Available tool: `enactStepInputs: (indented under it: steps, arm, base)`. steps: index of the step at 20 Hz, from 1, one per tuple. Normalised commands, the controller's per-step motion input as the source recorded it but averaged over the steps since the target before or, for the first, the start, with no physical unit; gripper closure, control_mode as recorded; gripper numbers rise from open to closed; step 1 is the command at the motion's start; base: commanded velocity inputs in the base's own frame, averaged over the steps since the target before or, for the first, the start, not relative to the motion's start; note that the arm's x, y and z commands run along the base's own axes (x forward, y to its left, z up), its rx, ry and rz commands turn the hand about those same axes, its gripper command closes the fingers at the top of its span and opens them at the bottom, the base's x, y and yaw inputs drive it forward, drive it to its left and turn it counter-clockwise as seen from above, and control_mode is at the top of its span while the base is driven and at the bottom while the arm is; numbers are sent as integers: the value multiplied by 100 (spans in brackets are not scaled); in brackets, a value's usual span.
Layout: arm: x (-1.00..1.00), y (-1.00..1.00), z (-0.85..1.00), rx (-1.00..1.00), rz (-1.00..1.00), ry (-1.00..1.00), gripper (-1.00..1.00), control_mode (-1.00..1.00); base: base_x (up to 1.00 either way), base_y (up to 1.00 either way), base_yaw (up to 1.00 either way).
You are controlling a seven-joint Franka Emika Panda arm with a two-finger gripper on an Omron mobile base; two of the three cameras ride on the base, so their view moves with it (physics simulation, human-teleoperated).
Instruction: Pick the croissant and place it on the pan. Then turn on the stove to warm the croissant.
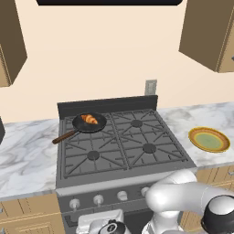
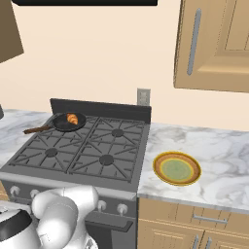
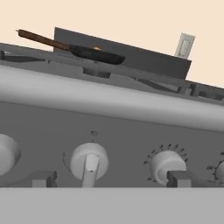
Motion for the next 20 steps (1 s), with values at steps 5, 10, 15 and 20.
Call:
enactStepInputs:
  steps: [5, 10, 15, 20]
  arm:
    - [7, 0, -4, 1, 0, -2, -100, -100]
    - [14, 0, -1, 3, 0, -2, -100, -100]
    - [17, 0, -1, 3, 0, -1, -100, -100]
    - [18, 0, -6, 1, 0, 0, -100, -100]
  base:
    - [0, 0, 0]
    - [0, 0, 0]
    - [0, 0, 0]
    - [0, 0, 0]
